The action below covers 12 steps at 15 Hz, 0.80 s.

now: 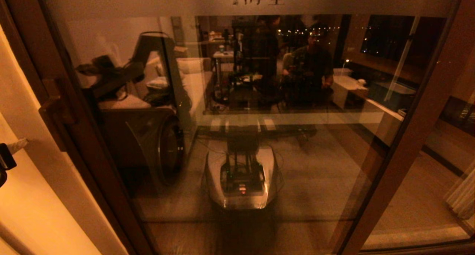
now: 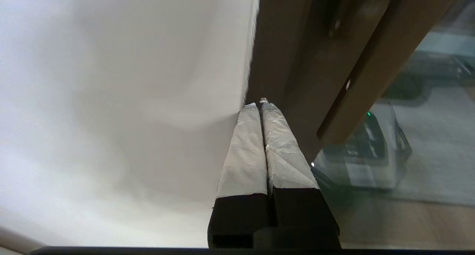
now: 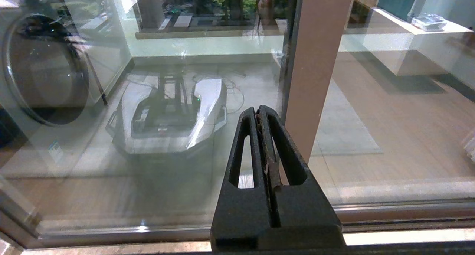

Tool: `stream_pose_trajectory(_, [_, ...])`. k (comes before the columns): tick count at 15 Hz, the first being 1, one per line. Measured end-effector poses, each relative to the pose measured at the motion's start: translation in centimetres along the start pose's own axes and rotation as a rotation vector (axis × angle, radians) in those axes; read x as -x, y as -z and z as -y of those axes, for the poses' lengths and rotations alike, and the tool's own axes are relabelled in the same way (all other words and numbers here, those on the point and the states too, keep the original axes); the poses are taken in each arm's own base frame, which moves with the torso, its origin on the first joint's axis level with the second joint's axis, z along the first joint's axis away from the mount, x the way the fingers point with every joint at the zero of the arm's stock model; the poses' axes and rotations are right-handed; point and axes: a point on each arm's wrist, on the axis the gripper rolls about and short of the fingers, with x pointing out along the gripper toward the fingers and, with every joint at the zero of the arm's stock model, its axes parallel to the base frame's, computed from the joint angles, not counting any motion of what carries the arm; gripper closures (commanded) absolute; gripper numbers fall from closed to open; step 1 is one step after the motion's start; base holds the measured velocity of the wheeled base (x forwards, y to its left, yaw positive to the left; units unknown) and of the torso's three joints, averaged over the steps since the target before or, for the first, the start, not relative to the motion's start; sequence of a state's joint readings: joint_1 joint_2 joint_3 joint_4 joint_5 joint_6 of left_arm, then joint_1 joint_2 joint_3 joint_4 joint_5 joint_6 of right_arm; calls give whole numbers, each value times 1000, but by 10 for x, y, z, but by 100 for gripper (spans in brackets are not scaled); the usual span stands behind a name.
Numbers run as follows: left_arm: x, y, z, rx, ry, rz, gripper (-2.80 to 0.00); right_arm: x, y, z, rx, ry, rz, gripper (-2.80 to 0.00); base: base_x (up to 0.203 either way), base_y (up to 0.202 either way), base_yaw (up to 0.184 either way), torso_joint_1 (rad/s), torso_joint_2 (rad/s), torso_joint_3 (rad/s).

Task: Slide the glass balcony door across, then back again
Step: Close the slid door

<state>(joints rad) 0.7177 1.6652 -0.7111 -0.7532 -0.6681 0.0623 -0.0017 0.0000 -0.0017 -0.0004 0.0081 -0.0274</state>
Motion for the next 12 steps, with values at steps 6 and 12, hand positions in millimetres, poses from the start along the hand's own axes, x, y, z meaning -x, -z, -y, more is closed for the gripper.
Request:
stream_pose_trajectory(6, [3,11,12,20,57,-31,0,0,0,0,0,0,0,0,0,0,0,0,0,0])
stream_pose_trajectory(12, [2,16,25,1,101,-47,0,0,0,0,0,0,0,0,0,0,0,0,0,0])
